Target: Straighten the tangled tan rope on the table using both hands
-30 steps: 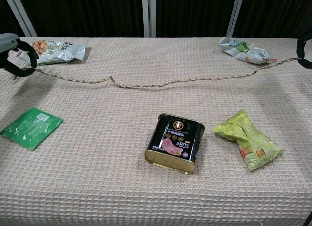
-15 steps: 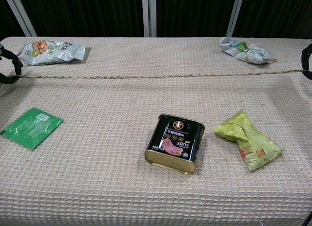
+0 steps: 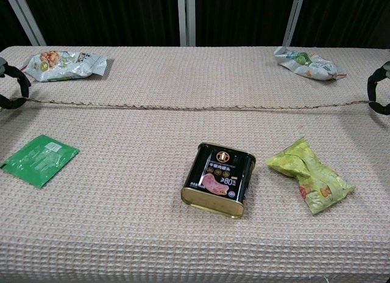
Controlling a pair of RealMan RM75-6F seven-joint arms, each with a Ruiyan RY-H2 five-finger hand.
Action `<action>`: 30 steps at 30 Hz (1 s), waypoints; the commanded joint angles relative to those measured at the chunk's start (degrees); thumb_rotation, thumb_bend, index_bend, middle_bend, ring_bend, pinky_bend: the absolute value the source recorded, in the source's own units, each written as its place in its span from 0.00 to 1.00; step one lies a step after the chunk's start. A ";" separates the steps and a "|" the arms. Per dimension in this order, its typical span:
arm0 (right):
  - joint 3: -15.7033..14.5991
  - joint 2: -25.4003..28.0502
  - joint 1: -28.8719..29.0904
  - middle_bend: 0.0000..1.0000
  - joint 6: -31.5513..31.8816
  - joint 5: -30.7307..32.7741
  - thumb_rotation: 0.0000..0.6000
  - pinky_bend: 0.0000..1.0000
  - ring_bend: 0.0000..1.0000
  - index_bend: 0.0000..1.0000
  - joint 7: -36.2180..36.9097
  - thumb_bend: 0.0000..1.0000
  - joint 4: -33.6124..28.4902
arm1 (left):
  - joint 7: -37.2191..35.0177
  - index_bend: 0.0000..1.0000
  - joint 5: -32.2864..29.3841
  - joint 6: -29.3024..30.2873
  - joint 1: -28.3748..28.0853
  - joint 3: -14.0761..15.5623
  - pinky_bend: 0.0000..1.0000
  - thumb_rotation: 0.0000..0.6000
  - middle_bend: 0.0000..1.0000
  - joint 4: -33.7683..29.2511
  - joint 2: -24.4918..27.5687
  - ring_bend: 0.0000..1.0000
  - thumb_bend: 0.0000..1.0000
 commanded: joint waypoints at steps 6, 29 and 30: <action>0.75 2.98 -1.99 0.18 4.56 -1.65 1.00 0.10 0.05 0.15 0.88 0.18 -4.49 | 0.23 0.24 1.30 4.39 2.03 -0.40 0.13 1.00 0.20 -4.07 1.93 0.11 0.41; -4.92 34.65 -23.62 0.17 28.82 -11.99 1.00 0.10 0.05 0.15 7.82 0.23 -42.89 | -3.08 0.25 15.10 35.90 25.31 7.61 0.13 1.00 0.20 -41.49 29.41 0.11 0.19; -5.31 34.50 -24.09 0.17 29.33 -12.52 1.00 0.10 0.05 0.15 7.57 0.23 -43.09 | -2.71 0.25 15.68 36.83 26.21 8.27 0.13 1.00 0.20 -42.37 29.73 0.11 0.19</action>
